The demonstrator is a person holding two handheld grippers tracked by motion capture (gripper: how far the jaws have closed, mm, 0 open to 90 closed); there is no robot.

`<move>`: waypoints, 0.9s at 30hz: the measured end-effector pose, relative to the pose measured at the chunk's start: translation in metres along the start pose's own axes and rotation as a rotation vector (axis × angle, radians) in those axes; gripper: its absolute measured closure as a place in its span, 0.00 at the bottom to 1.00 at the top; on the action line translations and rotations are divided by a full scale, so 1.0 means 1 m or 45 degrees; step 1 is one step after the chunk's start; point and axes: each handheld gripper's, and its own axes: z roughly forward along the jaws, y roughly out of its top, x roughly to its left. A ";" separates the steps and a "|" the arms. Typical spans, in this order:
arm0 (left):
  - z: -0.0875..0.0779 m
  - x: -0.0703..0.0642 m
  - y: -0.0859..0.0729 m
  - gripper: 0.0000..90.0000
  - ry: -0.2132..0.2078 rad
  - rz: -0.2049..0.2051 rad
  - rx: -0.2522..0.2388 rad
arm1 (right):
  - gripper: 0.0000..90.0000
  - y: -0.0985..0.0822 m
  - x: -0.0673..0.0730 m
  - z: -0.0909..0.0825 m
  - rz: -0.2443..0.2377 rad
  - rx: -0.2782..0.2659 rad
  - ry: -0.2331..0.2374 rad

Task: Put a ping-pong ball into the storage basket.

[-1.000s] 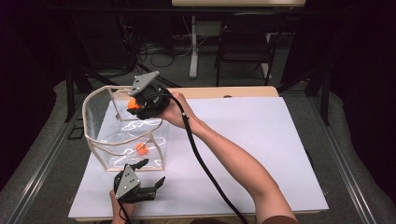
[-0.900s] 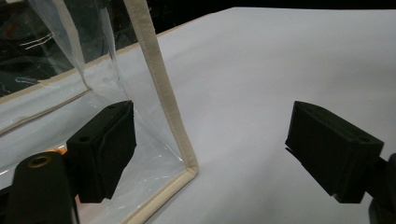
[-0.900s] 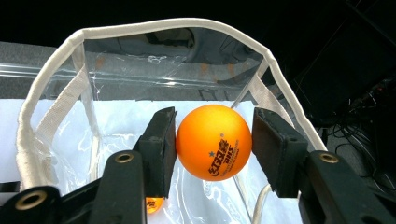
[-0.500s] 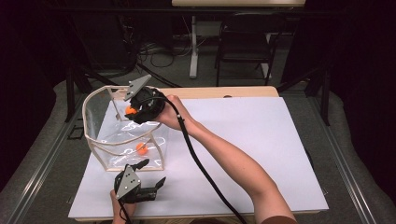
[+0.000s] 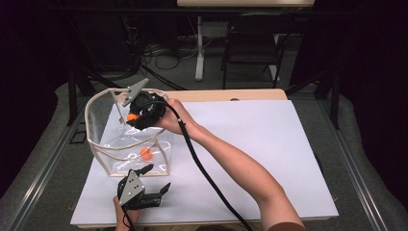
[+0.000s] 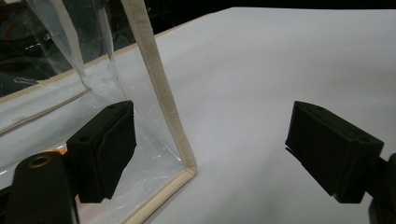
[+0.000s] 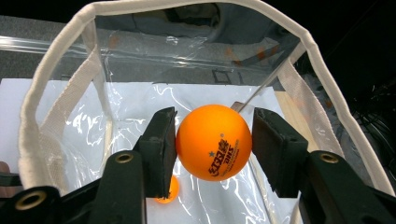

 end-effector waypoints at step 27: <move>0.000 0.001 0.000 0.18 -0.005 -0.001 0.000 | 0.48 0.002 0.004 0.018 0.016 0.081 0.034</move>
